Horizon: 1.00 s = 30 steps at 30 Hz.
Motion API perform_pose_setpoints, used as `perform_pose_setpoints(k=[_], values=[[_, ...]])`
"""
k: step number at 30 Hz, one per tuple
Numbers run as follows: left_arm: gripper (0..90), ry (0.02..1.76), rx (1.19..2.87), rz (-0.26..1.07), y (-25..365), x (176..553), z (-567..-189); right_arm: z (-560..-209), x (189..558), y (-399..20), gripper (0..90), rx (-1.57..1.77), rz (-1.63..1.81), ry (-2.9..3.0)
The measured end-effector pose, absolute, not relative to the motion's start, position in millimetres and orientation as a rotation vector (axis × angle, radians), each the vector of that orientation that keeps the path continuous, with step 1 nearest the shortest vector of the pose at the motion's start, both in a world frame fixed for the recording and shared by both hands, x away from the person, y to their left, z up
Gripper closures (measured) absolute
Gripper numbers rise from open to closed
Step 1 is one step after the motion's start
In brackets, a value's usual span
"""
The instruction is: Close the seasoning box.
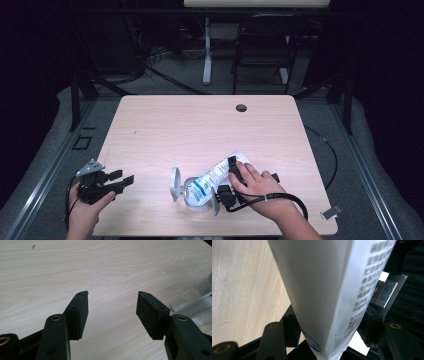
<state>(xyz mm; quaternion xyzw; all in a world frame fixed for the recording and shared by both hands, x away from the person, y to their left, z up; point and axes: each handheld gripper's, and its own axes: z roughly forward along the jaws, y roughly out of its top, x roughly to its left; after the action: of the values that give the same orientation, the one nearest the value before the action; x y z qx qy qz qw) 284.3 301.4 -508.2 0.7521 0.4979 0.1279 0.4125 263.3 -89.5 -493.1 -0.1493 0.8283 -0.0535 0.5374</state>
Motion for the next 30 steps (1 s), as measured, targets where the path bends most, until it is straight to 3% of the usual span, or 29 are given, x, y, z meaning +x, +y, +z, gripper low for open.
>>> perform_pose_setpoints(k=[30], values=[[43.7, 1.259, 1.89, 0.318, 302.0, 284.6, -509.0, -492.6, 263.3, -88.9, 44.7, -0.359, -0.136, 1.97]])
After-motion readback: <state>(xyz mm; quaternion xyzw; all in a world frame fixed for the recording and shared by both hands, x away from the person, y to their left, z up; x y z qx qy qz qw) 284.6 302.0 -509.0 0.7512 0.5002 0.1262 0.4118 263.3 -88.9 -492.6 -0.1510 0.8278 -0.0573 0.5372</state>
